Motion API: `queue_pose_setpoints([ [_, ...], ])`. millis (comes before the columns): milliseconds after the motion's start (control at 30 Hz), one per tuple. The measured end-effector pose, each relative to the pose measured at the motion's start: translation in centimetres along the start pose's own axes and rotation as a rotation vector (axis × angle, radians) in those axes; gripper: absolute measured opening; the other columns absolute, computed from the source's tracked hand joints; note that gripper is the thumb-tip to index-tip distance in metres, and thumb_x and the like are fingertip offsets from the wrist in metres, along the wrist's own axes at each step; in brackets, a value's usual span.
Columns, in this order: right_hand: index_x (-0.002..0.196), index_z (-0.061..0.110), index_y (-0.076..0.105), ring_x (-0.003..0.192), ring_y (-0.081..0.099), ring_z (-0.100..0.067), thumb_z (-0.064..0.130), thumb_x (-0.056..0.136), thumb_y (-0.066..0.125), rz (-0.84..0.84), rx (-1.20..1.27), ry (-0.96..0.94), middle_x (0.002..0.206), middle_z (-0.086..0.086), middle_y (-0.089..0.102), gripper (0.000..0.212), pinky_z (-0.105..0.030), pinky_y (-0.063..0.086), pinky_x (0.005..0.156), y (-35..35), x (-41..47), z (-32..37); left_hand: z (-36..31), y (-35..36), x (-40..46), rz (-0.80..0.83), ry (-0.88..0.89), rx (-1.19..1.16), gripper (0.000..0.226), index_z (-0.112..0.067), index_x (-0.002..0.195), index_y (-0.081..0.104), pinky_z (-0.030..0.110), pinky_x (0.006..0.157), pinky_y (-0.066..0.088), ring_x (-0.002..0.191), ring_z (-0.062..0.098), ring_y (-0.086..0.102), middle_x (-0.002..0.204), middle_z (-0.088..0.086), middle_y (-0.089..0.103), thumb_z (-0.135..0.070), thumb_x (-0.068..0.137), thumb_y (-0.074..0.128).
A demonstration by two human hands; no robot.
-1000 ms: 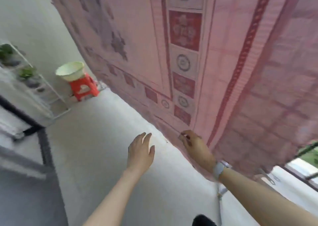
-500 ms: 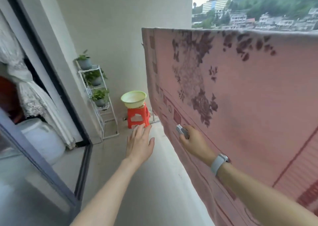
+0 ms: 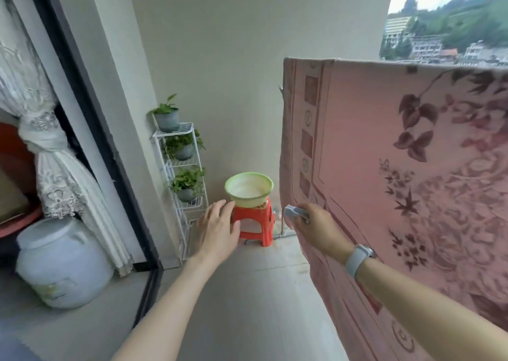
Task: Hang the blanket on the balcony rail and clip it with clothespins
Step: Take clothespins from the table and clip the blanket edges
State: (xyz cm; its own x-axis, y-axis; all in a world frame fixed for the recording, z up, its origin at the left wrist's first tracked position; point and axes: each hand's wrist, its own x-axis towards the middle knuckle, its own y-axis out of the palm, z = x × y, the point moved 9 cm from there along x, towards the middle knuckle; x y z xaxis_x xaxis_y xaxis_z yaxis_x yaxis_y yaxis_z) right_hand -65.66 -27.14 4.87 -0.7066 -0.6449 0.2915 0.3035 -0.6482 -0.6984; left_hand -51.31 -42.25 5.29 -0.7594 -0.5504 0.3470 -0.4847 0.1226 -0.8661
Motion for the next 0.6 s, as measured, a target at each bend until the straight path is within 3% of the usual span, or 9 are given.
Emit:
queue_pose_setpoints([
  [133, 0.084, 0.003, 0.054, 0.076, 0.046, -0.025, 0.005, 0.080, 0.049, 0.007, -0.063, 0.054, 0.082, -0.009, 0.051, 0.007, -0.032, 0.035, 0.063, 4.4, 12.9, -0.9, 5.1, 1.8, 12.4, -0.013, 0.013, -0.116, 0.044, -0.013, 0.135, 0.036, 0.033, 0.107, 0.023, 0.132, 0.021, 0.029, 0.142, 0.007, 0.036, -0.022, 0.092, 0.045],
  [233, 0.093, 0.004, 0.054, 0.082, 0.040, -0.018, 0.004, 0.081, 0.048, -0.025, -0.071, 0.101, 0.092, -0.009, 0.048, 0.013, -0.026, 0.026, 0.064, 6.2, 21.0, -2.6, 7.5, 4.5, 20.7, 0.031, 0.036, -0.171, 0.044, -0.010, 0.134, 0.037, 0.033, 0.107, 0.024, 0.131, 0.022, 0.030, 0.140, 0.009, 0.037, -0.018, 0.092, 0.045],
  [367, 0.108, 0.004, 0.054, 0.081, 0.041, -0.018, 0.012, 0.086, 0.051, -0.118, -0.071, 0.142, 0.099, -0.010, 0.047, 0.024, -0.026, 0.033, 0.070, 8.1, 30.3, -6.2, 10.1, 10.5, 30.7, 0.091, 0.060, -0.233, 0.043, -0.009, 0.132, 0.040, 0.034, 0.107, 0.026, 0.128, 0.024, 0.035, 0.136, 0.010, 0.041, -0.014, 0.090, 0.049],
  [467, 0.114, 0.011, 0.054, 0.068, 0.047, -0.016, 0.020, 0.090, 0.049, -0.116, -0.051, 0.119, 0.091, -0.007, 0.056, 0.027, -0.028, 0.040, 0.061, 10.7, 37.6, -9.3, 12.3, 16.1, 37.8, 0.133, 0.071, -0.243, 0.042, -0.010, 0.131, 0.042, 0.034, 0.106, 0.026, 0.126, 0.026, 0.035, 0.135, 0.010, 0.043, -0.014, 0.089, 0.050],
  [533, 0.117, 0.014, 0.052, 0.057, 0.046, -0.004, 0.020, 0.091, 0.049, -0.119, 0.001, 0.104, 0.085, 0.003, 0.055, 0.027, -0.012, 0.035, 0.050, 12.6, 43.0, -11.5, 13.9, 19.8, 43.1, 0.159, 0.070, -0.224, 0.043, -0.012, 0.131, 0.041, 0.036, 0.106, 0.027, 0.127, 0.027, 0.035, 0.137, 0.009, 0.042, -0.017, 0.090, 0.049],
  [600, 0.116, 0.012, 0.051, 0.052, 0.045, -0.002, 0.022, 0.092, 0.048, -0.131, 0.051, 0.150, 0.082, -0.002, 0.057, 0.025, -0.012, 0.033, 0.044, 14.2, 48.6, -14.1, 15.2, 22.9, 49.0, 0.192, 0.073, -0.192, 0.043, -0.013, 0.132, 0.040, 0.039, 0.107, 0.028, 0.128, 0.026, 0.036, 0.138, 0.008, 0.041, -0.020, 0.090, 0.047],
])
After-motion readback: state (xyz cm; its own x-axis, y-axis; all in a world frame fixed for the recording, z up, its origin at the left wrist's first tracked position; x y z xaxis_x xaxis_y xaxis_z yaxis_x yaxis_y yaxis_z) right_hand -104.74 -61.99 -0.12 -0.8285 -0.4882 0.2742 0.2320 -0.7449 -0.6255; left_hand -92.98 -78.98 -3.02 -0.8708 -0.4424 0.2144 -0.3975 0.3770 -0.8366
